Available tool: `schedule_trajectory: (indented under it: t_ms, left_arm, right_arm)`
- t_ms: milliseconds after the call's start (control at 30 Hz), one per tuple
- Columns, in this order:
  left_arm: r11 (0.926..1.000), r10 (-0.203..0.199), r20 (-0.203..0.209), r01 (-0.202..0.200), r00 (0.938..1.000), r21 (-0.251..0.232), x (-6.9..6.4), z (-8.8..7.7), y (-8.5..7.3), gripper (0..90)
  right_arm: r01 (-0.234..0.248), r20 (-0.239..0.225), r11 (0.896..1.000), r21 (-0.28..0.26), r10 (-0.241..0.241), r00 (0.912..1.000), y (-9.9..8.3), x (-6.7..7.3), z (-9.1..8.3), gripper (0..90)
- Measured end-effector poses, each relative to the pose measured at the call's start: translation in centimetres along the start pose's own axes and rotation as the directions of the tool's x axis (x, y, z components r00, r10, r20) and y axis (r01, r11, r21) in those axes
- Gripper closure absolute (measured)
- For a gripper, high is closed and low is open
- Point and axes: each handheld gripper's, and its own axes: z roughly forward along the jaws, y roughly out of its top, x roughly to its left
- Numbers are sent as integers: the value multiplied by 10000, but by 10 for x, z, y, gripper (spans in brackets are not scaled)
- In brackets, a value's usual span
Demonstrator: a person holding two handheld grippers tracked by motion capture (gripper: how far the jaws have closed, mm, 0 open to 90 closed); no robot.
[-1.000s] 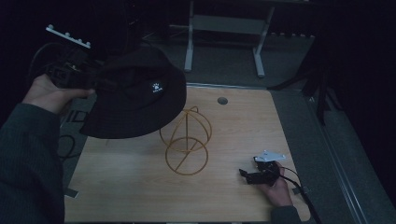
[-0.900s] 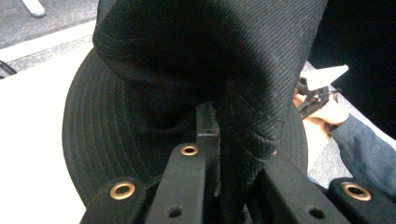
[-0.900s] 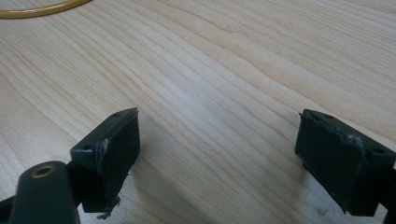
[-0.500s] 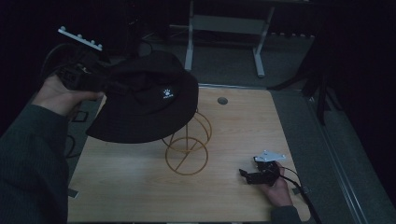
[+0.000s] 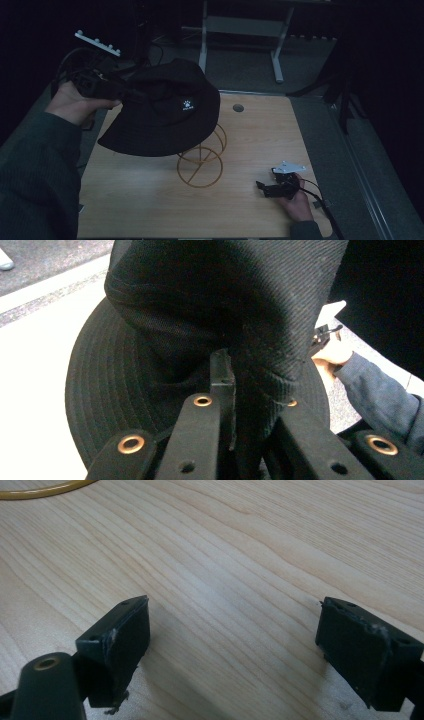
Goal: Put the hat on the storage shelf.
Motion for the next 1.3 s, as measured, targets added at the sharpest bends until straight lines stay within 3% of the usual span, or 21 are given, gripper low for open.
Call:
schedule_trajectory:
  t_ms: [567, 1300]
  left_arm:
    - [9994, 305, 234, -309, 9993, 154, -11, 17, 4, 877]
    - [9928, 700, 408, -736, 9967, 945, -15, 47, 3, 863]
  right_arm:
    - [-11, 7, 10000, -2, 11, 10000, 0, 0, 0, 141]
    - [-15, 9, 10000, -13, 15, 10000, 0, 0, 0, 141]
